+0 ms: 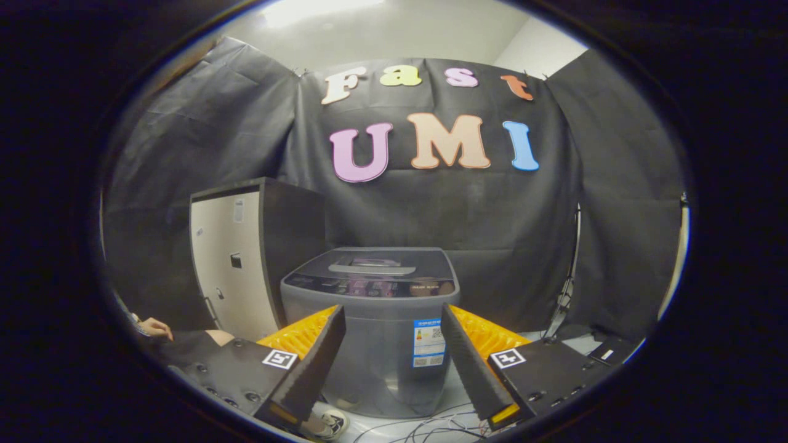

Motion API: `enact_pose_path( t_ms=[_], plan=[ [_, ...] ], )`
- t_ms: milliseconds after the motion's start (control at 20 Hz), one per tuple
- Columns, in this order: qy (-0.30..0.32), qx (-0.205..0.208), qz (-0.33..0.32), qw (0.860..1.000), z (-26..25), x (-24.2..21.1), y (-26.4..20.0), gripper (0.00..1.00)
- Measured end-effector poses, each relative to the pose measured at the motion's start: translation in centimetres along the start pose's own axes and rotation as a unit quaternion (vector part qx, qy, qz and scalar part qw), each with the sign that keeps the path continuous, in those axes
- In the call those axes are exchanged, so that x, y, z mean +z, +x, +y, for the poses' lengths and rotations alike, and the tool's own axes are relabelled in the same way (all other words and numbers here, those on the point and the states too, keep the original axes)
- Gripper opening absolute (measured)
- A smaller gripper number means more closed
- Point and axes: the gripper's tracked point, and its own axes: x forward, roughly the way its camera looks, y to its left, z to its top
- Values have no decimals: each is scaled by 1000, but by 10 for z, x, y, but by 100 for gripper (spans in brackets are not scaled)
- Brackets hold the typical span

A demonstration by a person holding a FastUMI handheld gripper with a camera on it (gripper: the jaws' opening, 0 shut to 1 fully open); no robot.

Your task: Put the clothes into the washing machine and then close the washing machine lid.

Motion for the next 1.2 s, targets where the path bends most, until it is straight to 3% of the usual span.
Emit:
enact_pose_path(
  t_ms=[1200],
  plan=[
    [0, 3, -1, 1000, 1, 0, 1, 98]
  ],
)
